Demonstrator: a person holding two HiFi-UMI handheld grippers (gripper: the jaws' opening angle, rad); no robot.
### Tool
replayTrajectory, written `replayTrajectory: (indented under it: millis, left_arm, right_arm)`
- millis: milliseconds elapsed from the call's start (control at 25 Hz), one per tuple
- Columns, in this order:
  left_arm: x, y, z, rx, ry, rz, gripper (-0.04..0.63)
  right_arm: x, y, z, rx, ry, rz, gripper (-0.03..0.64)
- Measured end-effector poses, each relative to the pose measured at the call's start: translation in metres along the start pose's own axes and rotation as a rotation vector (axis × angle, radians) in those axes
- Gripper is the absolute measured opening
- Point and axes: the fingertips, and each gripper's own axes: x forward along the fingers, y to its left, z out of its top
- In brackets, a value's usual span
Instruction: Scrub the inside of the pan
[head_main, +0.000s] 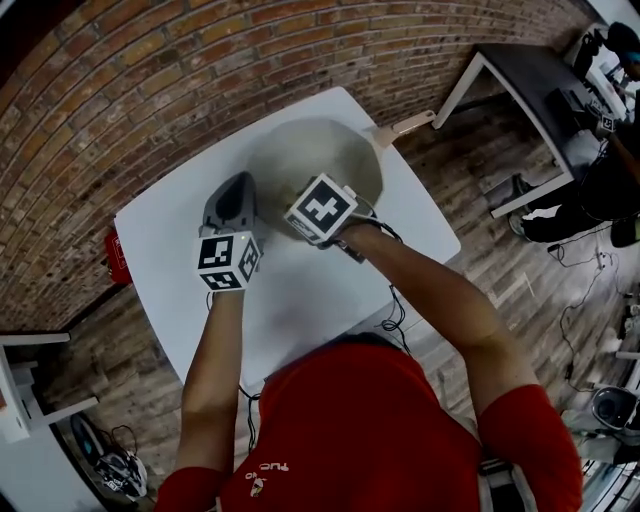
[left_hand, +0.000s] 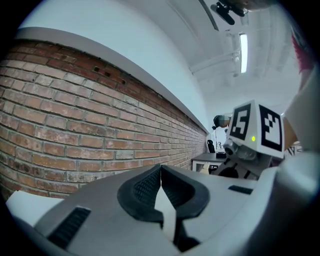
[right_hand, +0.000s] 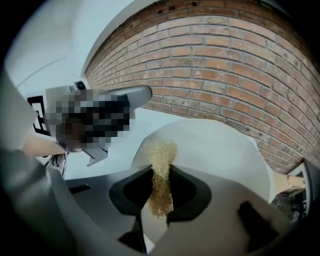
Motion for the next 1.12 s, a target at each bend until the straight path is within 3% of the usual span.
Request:
replayTrajectory:
  millis: [120, 320, 560, 960, 1120]
  left_arm:
    - [-0.001, -0.002, -0.001, -0.001, 0.000, -0.006, 0.014]
    - [-0.003, -0.001, -0.004, -0.007, 0.000, -0.012, 0.014]
    - [-0.003, -0.001, -0.008, -0.015, 0.002, -0.020, 0.014]
    - [-0.003, -0.012, -0.006, -0.002, 0.013, -0.044, 0.014]
    - [-0.005, -0.028, 0.014, -0.005, -0.016, -0.065, 0.014]
  right_arm:
    - [0.014, 0.011, -0.012, -0.014, 0.046, 0.026, 0.087]
    - [0.009, -0.020, -0.034, -0.035, 0.121, -0.092, 0.087]
    - [-0.014, -0.070, -0.061, 0.024, 0.159, -0.193, 0.087]
    - [-0.041, -0.098, -0.069, 0.128, 0.068, -0.216, 0.087]
    - [-0.060, -0.077, -0.041, 0.142, -0.137, -0.153, 0.087]
